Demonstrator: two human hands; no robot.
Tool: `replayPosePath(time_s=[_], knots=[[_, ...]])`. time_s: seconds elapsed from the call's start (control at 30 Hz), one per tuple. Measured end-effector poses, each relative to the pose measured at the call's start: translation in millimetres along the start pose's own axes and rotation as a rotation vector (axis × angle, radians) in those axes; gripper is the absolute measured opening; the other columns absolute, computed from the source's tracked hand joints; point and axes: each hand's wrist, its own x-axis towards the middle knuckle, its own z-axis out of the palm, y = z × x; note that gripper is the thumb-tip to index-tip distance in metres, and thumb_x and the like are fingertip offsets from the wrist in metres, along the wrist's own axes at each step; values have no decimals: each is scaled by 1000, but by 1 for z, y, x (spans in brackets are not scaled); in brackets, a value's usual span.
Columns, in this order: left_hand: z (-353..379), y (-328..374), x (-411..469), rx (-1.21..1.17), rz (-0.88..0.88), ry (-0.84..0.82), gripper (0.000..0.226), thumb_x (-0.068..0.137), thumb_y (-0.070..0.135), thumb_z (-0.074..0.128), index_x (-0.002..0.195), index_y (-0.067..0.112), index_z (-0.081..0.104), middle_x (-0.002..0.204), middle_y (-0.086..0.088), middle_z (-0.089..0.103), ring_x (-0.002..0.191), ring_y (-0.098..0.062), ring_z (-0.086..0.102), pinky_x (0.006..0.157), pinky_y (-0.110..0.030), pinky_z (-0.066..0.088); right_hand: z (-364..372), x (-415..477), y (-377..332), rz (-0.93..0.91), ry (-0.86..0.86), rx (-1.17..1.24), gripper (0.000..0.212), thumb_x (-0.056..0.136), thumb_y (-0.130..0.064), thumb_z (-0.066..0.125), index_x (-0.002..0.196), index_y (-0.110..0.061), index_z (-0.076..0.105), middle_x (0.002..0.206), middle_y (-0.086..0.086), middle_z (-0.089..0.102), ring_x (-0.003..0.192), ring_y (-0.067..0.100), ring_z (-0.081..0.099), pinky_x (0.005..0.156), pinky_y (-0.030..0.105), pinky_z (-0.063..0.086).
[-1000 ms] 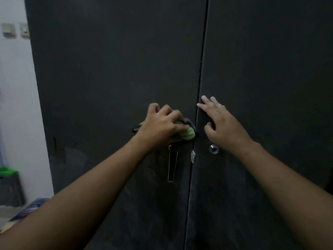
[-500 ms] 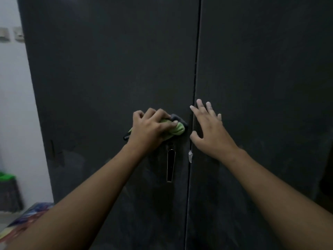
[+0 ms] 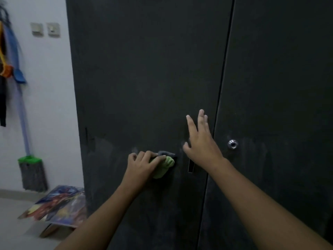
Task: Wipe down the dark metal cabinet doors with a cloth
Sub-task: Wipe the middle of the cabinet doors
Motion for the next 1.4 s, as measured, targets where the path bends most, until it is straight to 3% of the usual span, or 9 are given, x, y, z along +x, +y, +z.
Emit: replayPosePath(time_s=[0.13, 0.23, 0.37, 0.5, 0.63, 0.9, 1.07, 1.2, 1.4], knots=[[-15, -3, 31, -195, -147, 190, 41, 82, 32, 60, 123, 26, 61, 101, -2, 59, 82, -24, 54, 70, -38, 42, 15, -19, -1, 186, 255, 324, 71, 90, -14, 64, 152, -23, 31, 147, 9, 36, 133, 21, 39, 104, 27, 38], [-20, 15, 62, -379, -231, 303, 37, 89, 25, 59, 124, 16, 63, 101, -6, 57, 86, -21, 51, 73, -35, 44, 32, -26, 5, 359, 271, 550, 43, 89, -22, 71, 127, -24, 50, 113, 0, 58, 104, 18, 60, 94, 34, 51], [-7, 46, 79, -466, -186, 366, 40, 84, 9, 70, 124, 7, 67, 102, -13, 60, 89, -24, 53, 76, -30, 47, 37, -29, 10, 422, 206, 610, 19, 94, -25, 67, 102, -22, 50, 85, -5, 63, 79, 9, 60, 61, 8, 39], [20, 56, 62, -384, -46, 336, 45, 80, 14, 73, 124, 9, 64, 106, -16, 60, 92, -29, 53, 73, -42, 54, 34, -27, 15, 444, 53, 495, 25, 99, -25, 57, 74, -21, 54, 71, -2, 59, 69, 15, 55, 49, 12, 36], [35, 49, 38, -320, 97, 315, 41, 79, 18, 74, 119, 13, 66, 108, -12, 56, 92, -24, 50, 71, -39, 51, 32, -25, 13, 465, -63, 502, 6, 101, -20, 51, 100, -16, 54, 101, 4, 57, 88, 18, 51, 62, 28, 31], [11, 17, 18, -187, 284, 155, 44, 73, 15, 82, 116, 13, 72, 108, -13, 66, 96, -28, 63, 79, -38, 53, 34, -33, 0, 455, -74, 429, 16, 101, -4, 46, 116, -3, 43, 103, 6, 47, 98, 18, 49, 71, 22, 33], [1, -39, 23, -165, -49, 152, 40, 89, 57, 62, 112, 25, 69, 118, -3, 66, 113, -21, 59, 101, -40, 47, 53, -47, -9, 482, 36, 394, 30, 92, -5, 59, 117, -6, 41, 121, 14, 47, 112, 29, 51, 81, 23, 40], [-6, -82, -10, -233, -418, 338, 38, 81, -4, 67, 118, 4, 67, 107, -21, 56, 98, -30, 51, 90, -27, 41, 69, -73, -34, 401, 92, 237, 92, 81, -12, 63, 155, -5, 9, 144, 15, 21, 127, 32, 26, 108, 36, 34], [-2, -81, -34, -359, -790, 353, 25, 87, 1, 65, 112, 0, 63, 103, -21, 53, 92, -37, 53, 81, -38, 44, 75, -75, -50, -85, 32, -42, 69, 71, -13, 66, 138, -20, 51, 150, 20, 20, 143, 39, 18, 117, 64, 20]])
